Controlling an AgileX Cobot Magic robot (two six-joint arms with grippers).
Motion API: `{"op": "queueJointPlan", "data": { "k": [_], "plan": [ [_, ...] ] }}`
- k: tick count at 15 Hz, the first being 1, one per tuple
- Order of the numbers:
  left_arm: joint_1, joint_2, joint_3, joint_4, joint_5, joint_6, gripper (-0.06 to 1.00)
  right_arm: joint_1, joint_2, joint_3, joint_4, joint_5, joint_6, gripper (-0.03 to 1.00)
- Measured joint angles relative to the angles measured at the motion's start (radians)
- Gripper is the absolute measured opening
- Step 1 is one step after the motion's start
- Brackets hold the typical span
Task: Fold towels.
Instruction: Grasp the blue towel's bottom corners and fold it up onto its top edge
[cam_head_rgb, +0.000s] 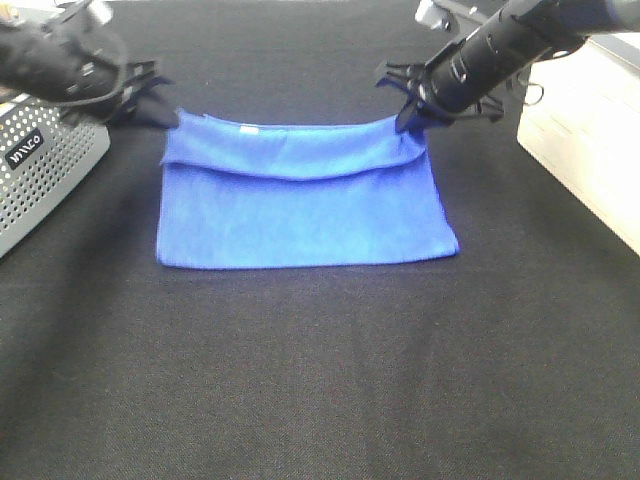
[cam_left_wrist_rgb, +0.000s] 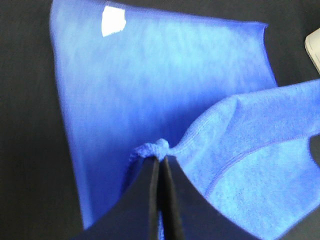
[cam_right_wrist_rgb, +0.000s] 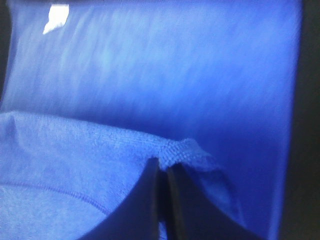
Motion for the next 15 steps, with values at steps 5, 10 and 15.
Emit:
{"op": "queueJointPlan", "data": {
  "k": [5,10,15],
  "plan": [
    [-0.043,0.175,-0.238,0.034,-0.194,-0.014,0.00,-0.016,0.200,-0.287,-0.062,-0.015,0.000,0.00],
    [-0.115,0.347,-0.405,0.059,-0.363,0.065,0.07,-0.016,0.297,-0.336,-0.112,-0.140,0.000,0.00],
    [-0.124,0.364,-0.426,0.061,-0.481,0.074,0.67,-0.016,0.306,-0.337,-0.119,-0.150,0.000,0.64]
  ]
}}
